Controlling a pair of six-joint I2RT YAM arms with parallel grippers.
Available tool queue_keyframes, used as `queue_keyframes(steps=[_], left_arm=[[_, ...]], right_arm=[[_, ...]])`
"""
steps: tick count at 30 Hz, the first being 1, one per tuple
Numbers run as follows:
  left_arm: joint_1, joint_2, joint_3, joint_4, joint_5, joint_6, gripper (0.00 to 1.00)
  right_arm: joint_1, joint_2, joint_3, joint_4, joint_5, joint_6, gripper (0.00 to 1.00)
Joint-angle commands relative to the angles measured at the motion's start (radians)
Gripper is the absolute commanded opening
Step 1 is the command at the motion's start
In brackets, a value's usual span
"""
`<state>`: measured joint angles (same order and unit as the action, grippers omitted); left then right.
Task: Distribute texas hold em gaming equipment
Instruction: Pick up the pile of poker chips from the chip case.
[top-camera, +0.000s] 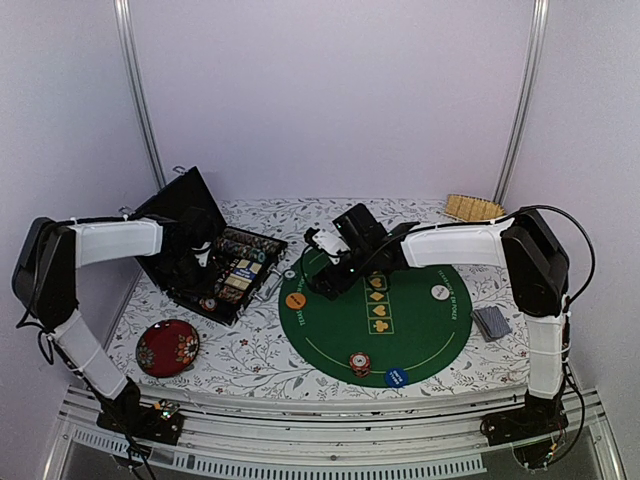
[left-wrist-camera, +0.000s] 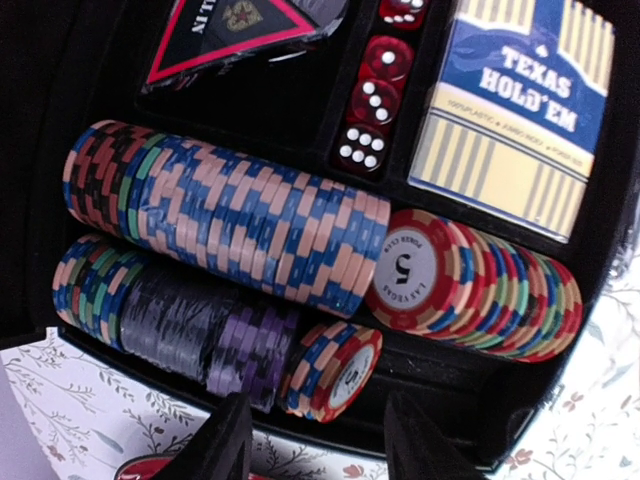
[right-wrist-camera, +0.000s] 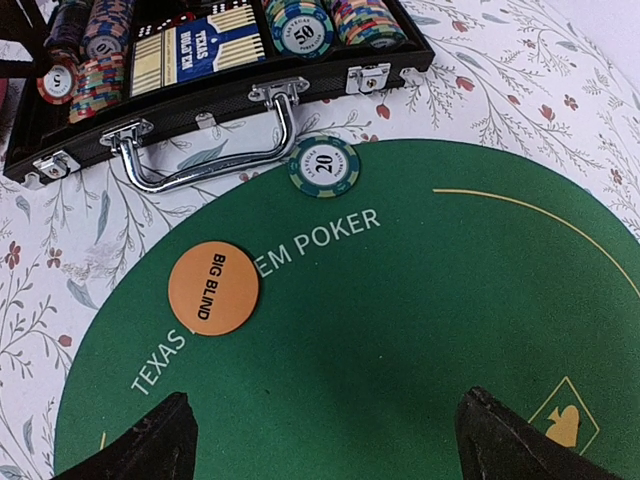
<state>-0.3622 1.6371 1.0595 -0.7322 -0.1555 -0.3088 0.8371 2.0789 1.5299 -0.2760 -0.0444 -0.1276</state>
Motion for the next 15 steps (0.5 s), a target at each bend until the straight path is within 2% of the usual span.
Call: queue_keyframes(steps=[1, 9, 15], left_arm=[[-0.009, 0.034, -0.016, 0.034, -0.036, 0.007, 0.47], [-0.021, 0.036, -0.004, 0.04, -0.102, 0.016, 0.51], [-0.032, -0.003, 0.011, 0.086, -0.006, 0.051, 0.51]], right_arm=[[-0.006, -0.055, -0.018, 0.014, -0.009, 0.0, 0.92], [-0.007, -0.053, -0.019, 0.014, -0.025, 0.003, 0.92], [-0.008, -0.051, -0.014, 0.01, -0.031, 0.002, 0.91]])
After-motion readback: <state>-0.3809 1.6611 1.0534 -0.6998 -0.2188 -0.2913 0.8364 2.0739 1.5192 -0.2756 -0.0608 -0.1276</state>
